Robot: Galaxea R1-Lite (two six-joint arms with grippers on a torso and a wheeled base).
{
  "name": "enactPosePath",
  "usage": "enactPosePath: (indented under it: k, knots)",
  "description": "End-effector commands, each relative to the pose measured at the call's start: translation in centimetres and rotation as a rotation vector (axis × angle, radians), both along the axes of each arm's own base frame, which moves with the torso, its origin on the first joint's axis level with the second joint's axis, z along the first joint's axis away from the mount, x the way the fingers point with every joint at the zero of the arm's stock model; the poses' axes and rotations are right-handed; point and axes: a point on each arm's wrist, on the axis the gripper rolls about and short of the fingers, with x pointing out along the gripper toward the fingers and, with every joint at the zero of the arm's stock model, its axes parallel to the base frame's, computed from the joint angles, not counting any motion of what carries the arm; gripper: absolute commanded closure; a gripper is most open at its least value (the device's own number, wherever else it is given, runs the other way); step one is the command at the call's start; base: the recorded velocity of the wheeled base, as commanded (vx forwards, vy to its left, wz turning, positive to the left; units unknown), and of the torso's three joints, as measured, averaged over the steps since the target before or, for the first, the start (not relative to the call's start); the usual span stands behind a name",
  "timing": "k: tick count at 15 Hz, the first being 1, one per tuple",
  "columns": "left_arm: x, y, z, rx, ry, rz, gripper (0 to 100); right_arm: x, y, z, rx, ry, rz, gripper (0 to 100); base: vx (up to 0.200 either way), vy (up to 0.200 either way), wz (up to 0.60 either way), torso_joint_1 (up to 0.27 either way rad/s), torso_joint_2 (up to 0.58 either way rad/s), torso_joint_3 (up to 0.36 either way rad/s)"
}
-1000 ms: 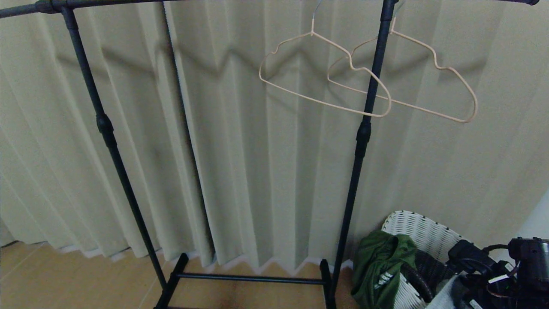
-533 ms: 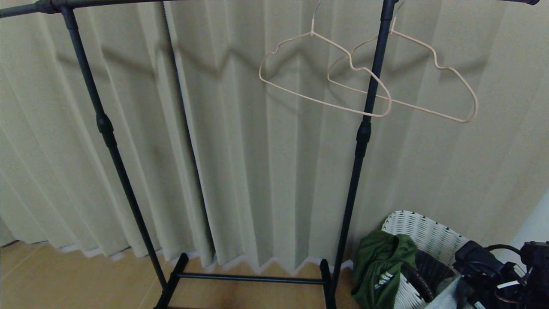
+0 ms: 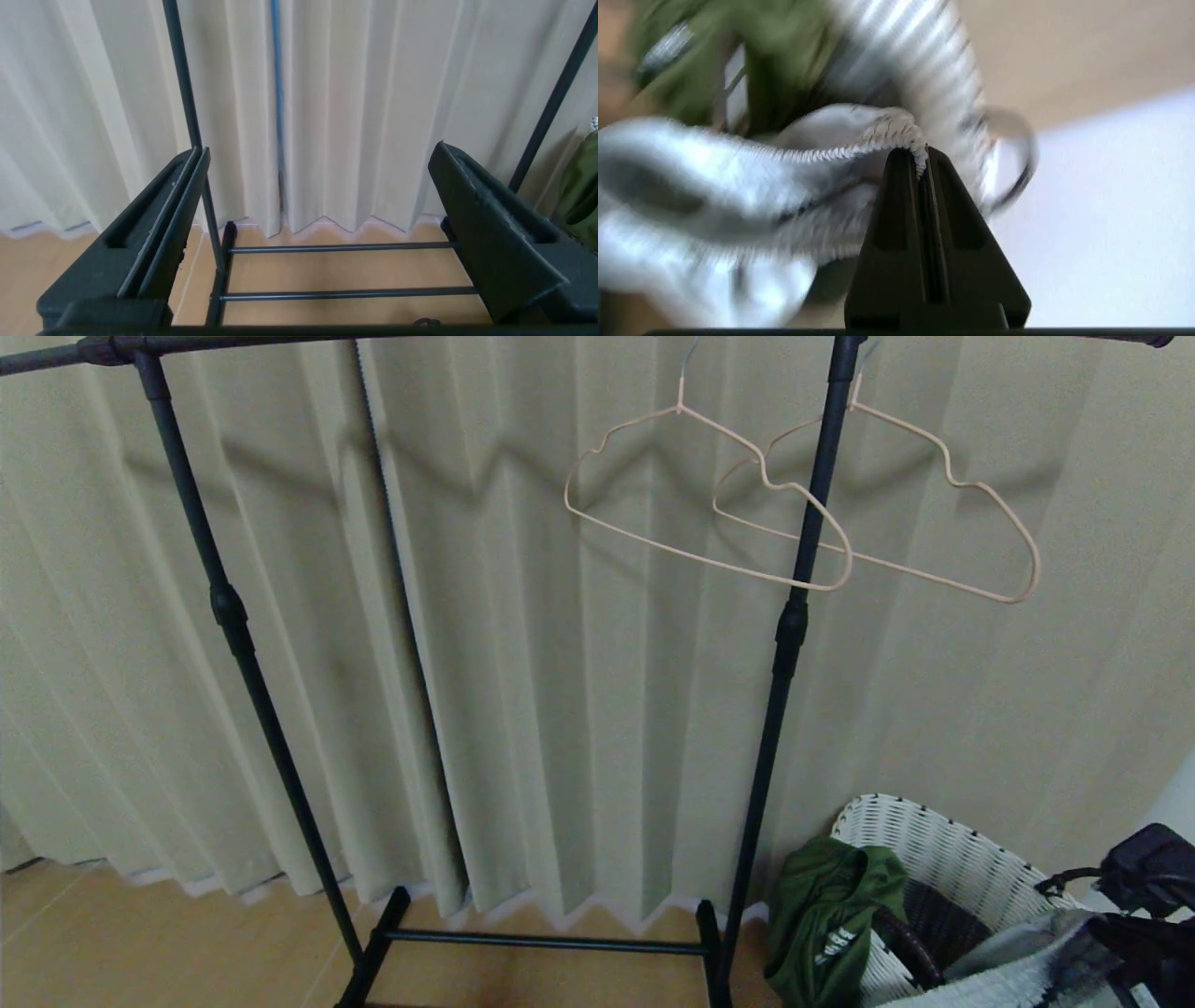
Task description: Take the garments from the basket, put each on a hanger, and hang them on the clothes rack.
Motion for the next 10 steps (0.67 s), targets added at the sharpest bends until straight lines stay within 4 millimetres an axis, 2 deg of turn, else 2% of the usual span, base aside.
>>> enactPosePath:
  k: [1,5,10]
  knots:
    - [0.0,0.0,0.0,-0.002,0.000,0.003,0,-4.7,0.5,6.2,0.066,-0.224,-0.014,100,0.000,0.000,0.00,0.000,0.00,0.000]
    - [0.0,0.0,0.0,0.003,0.000,0.001,0,-6.0,0.6,5.5,0.078,-0.243,-0.003,100,0.000,0.000,0.00,0.000,0.00,0.000]
    - [0.0,0.0,0.0,0.006,0.001,0.001,0,-6.1,0.6,5.5,0.079,-0.245,-0.002,100,-0.200,0.000,0.00,0.006,0.00,-0.001]
